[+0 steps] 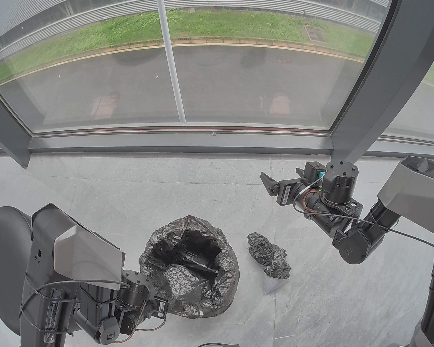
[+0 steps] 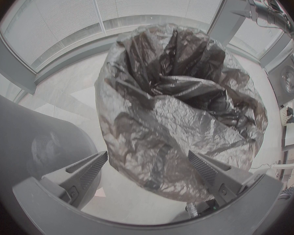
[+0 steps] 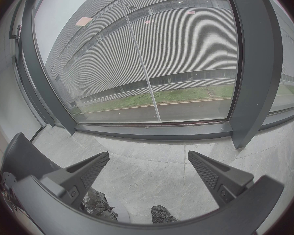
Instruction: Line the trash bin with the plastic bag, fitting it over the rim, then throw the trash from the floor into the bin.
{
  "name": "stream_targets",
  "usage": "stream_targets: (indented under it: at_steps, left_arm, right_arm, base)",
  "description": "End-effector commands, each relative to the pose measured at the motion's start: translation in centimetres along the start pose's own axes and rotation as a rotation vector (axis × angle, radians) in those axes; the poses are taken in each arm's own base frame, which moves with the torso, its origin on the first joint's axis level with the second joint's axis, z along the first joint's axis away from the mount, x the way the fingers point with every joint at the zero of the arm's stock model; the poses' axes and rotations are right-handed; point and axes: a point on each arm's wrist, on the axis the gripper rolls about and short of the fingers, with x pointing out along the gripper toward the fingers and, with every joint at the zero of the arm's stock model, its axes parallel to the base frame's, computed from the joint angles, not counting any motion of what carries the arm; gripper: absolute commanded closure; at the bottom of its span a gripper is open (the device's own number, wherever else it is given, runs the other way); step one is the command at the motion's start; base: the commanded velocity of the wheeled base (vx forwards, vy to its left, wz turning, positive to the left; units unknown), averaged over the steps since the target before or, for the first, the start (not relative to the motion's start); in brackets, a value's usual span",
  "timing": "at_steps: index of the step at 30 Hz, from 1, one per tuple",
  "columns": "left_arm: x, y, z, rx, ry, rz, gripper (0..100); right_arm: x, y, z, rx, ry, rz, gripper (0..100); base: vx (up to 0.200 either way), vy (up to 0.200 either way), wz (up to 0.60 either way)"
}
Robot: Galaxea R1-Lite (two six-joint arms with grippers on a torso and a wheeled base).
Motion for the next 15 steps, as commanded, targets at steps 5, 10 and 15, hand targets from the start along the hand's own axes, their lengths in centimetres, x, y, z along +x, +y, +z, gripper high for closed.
stream_targets:
  at_steps: [5, 10, 15]
  left_arm:
    - [-0.4, -0.1, 1.5, -0.039, -0.098, -0.012, 0]
    - [-2.3, 0.0, 4.3, -0.087, -0.251, -0.037, 0]
    - [-6.1, 0.6, 8.2, -0.133, -0.44, -0.024, 0]
  right_arm:
    - [0.0, 0.0, 0.0, -0.002, 0.0, 0.0, 0]
    - [0.2, -0.1, -0.6, -0.012, 0.018, -0.004, 0]
    - [0.4, -0.1, -1.9, -0.031, 0.049, -0.005, 0]
  base:
    - [0.0, 0.0, 0.0]
    - [0.0, 0.0, 0.0]
    - [0.0, 0.0, 0.0]
